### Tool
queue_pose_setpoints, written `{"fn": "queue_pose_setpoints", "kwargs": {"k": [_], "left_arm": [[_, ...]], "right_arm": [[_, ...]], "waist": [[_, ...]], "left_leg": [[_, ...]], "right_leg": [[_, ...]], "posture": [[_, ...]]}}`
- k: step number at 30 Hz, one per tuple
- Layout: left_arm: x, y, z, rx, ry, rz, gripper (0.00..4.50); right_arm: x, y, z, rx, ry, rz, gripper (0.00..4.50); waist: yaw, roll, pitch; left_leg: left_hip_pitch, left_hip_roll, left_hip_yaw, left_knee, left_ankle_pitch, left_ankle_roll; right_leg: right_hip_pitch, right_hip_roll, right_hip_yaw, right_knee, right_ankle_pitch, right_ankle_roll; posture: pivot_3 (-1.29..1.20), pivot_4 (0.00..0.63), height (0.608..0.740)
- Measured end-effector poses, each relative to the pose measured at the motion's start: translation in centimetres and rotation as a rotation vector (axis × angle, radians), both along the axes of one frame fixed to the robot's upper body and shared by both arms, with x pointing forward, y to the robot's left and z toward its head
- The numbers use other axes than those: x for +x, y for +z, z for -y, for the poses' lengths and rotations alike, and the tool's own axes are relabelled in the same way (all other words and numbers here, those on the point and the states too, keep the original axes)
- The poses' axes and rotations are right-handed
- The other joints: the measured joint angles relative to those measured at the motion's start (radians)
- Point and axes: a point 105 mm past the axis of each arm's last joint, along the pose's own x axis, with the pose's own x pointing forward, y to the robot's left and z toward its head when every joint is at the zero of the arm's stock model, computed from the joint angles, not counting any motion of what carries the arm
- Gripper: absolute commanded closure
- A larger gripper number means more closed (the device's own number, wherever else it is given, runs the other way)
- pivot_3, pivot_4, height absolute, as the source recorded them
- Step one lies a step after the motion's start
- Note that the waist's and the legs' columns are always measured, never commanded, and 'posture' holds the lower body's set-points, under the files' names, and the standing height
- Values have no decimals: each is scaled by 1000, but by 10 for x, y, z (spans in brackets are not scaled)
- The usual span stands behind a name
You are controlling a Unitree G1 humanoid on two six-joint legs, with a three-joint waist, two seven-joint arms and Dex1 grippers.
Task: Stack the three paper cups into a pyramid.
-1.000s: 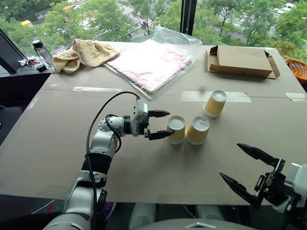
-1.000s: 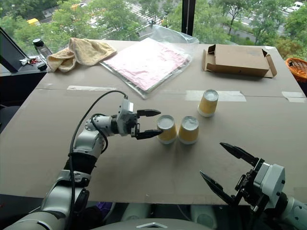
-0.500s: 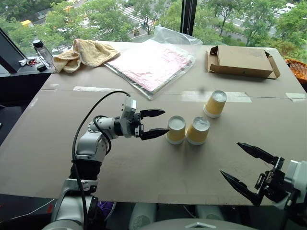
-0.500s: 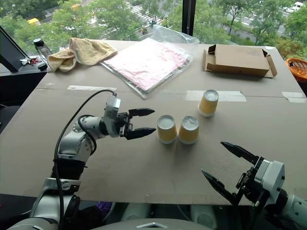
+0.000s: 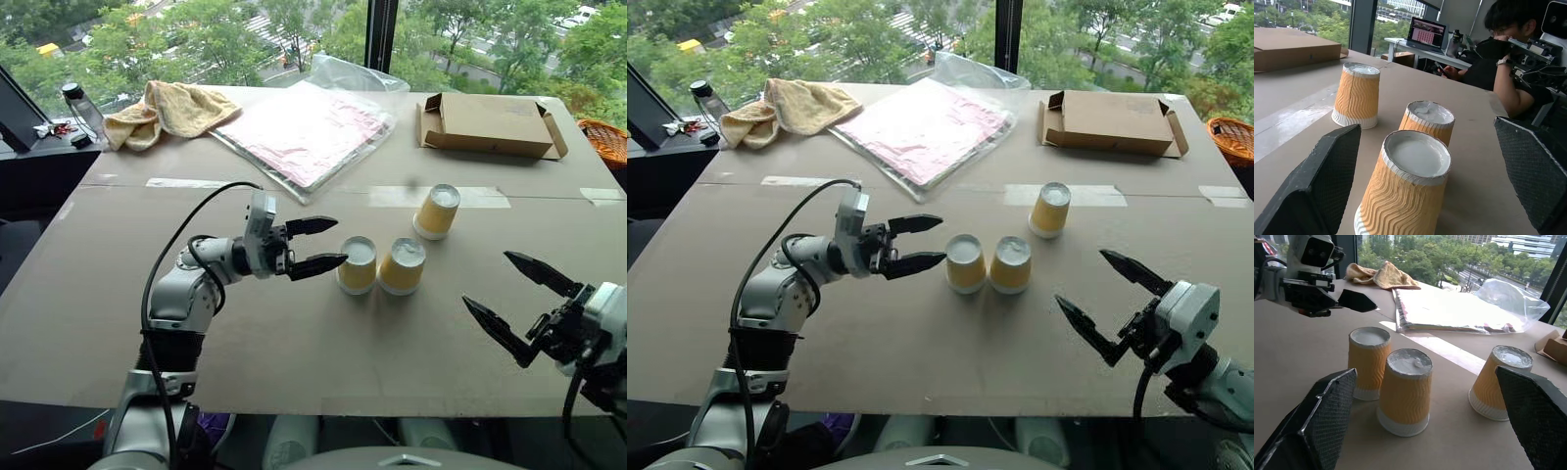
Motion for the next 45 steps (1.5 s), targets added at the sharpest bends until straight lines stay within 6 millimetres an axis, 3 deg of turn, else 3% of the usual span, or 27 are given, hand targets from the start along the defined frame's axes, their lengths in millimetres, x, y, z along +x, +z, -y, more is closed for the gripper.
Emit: {"fn": "queue_pose_setpoints", "kwargs": {"k": [5,9,16,24,32,38,45], "left_arm": [[-5,0,-15,-8,72,-5,47],[-7,16,-40,-60,106,-23,47],[-39,20,-61,-32,21,-92,47],[-55,14,-63,-20,-7,-98,47],[-63,9,-65,-14,-1,-89,47],[-64,11,-66,-15,22,-79,47],[-68,16,-63,-13,34,-61,47]], "right_arm": [[37,19,13,40,-103,-11,0],[63,24,26,-17,-194,-62,0],[104,1,34,-73,-255,-239,0],[123,-8,33,-86,-254,-323,0],[134,3,-2,-13,-111,-342,0],[150,-12,-17,-18,-100,-395,0],[158,-27,-21,-21,-112,-426,0]], "waist": [[1,1,0],[3,1,1],[-3,2,2],[0,2,2],[-4,2,2],[-2,2,2],[-3,3,3]], "left_leg": [[-1,0,0,-1,0,0],[0,0,-1,-1,0,0],[-1,0,1,-2,0,0],[-1,0,1,-2,0,0],[-1,0,1,-2,0,0],[-1,0,1,-2,0,0],[-1,0,1,-3,0,0]], "right_leg": [[-1,0,0,1,0,0],[-1,0,-1,2,0,0],[-2,0,1,1,0,0],[-2,0,1,0,0,0],[-2,0,1,0,0,0],[-3,0,1,0,0,0],[-3,0,1,0,0,0]], "posture": [[0,150,740],[0,150,740],[0,150,740],[0,150,740],[0,150,740],[0,150,740],[0,150,740]]}}
